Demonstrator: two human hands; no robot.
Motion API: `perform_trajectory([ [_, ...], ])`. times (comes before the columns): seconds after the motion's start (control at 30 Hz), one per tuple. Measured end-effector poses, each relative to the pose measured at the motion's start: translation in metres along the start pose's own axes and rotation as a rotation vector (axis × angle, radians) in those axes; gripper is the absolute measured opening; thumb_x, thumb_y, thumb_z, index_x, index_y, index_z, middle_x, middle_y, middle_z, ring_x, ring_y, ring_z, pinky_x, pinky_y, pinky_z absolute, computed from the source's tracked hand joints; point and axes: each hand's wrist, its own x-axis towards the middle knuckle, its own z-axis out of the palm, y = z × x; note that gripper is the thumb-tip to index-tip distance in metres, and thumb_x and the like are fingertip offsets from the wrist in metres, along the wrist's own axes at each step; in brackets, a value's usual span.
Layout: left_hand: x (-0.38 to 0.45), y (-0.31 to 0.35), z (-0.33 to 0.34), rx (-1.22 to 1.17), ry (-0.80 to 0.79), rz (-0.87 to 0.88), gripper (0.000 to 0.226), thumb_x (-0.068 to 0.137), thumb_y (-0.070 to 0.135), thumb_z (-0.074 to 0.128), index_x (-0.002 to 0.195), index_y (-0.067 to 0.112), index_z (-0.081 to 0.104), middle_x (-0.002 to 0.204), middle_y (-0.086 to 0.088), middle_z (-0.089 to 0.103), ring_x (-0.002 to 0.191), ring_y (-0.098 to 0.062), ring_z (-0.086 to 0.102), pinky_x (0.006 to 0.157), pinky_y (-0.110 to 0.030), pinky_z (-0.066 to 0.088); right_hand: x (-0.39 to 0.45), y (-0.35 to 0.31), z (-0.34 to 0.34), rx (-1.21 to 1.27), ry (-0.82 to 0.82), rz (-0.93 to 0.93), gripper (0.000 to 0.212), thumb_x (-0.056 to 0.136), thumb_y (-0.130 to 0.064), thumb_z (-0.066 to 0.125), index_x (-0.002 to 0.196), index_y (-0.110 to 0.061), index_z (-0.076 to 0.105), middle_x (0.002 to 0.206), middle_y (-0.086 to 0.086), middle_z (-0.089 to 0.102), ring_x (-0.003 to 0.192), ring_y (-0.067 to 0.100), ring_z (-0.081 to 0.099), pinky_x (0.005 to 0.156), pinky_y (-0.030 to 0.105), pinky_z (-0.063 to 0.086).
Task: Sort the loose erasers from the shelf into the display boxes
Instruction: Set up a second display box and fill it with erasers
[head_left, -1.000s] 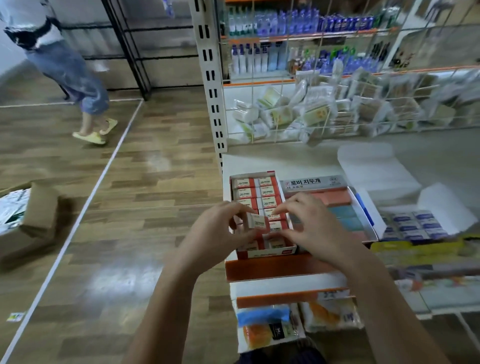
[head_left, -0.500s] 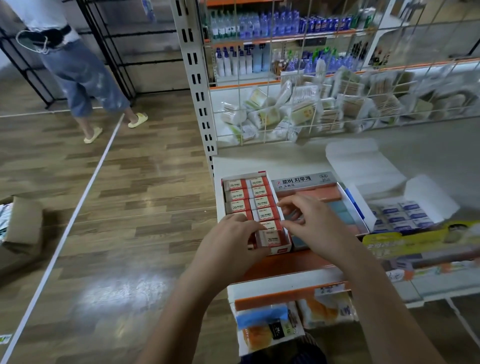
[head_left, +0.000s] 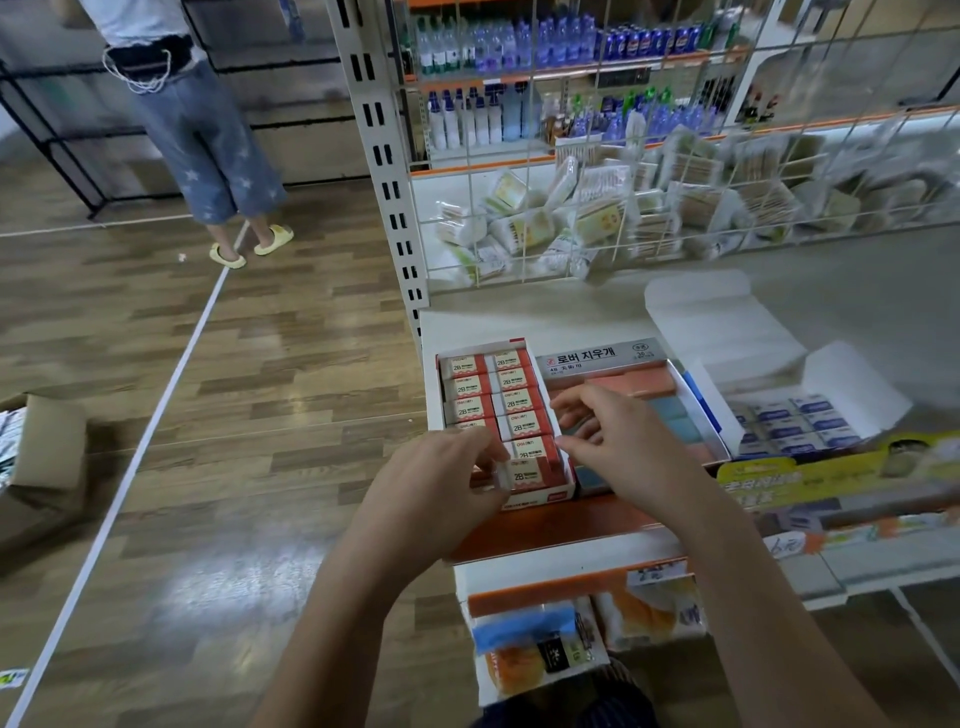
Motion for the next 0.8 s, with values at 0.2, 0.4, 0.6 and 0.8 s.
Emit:
perform_trajectory([
  [0.2, -0.001, 0.003, -0.007, 0.085, 0.006, -0.035, 0.030, 0.087, 0.050, 0.054, 0.111, 0.033, 0.058, 0.105, 0.016, 0.061, 0.073, 0.003, 0.047, 0.055, -0.008, 0.033, 0.000, 0.000, -0.001, 0.003, -0.006, -0.007, 0.031, 0.086, -0.019, 0.064, 0.116, -0.021, 0.057, 0.095, -0.012, 0.054, 0.078, -0.004, 0.051, 0.066, 0.009, 0.043],
  [0.4, 0.001, 0.001, -0.014, 0.081, -0.087, -0.073, 0.031, 0.091, 0.048, 0.048, 0.115, 0.031, 0.058, 0.105, 0.015, 0.063, 0.070, 0.004, 0.051, 0.053, -0.009, 0.034, -0.001, 0.002, 0.000, -0.003, -0.009, -0.013, 0.031, 0.087, -0.019, 0.063, 0.117, -0.020, 0.057, 0.097, -0.010, 0.055, 0.080, -0.001, 0.053, 0.067, 0.009, 0.043],
  [0.6, 0.006, 0.005, -0.007, 0.067, -0.109, -0.072, 0.031, 0.091, 0.045, 0.051, 0.118, 0.030, 0.056, 0.113, 0.012, 0.062, 0.089, 0.000, 0.053, 0.071, -0.015, 0.047, -0.001, 0.002, 0.001, 0.004, -0.005, -0.020, 0.031, 0.087, -0.019, 0.063, 0.117, -0.019, 0.057, 0.095, -0.011, 0.054, 0.080, 0.000, 0.054, 0.070, 0.010, 0.044],
  [0.8, 0.011, 0.012, 0.003, 0.056, -0.030, -0.032, 0.029, 0.089, 0.043, 0.056, 0.117, 0.035, 0.056, 0.121, 0.010, 0.057, 0.099, -0.001, 0.043, 0.079, -0.020, 0.044, -0.002, 0.003, 0.002, -0.004, 0.016, -0.032, 0.031, 0.087, -0.019, 0.062, 0.118, -0.021, 0.057, 0.097, -0.011, 0.053, 0.084, 0.002, 0.054, 0.071, 0.010, 0.045],
])
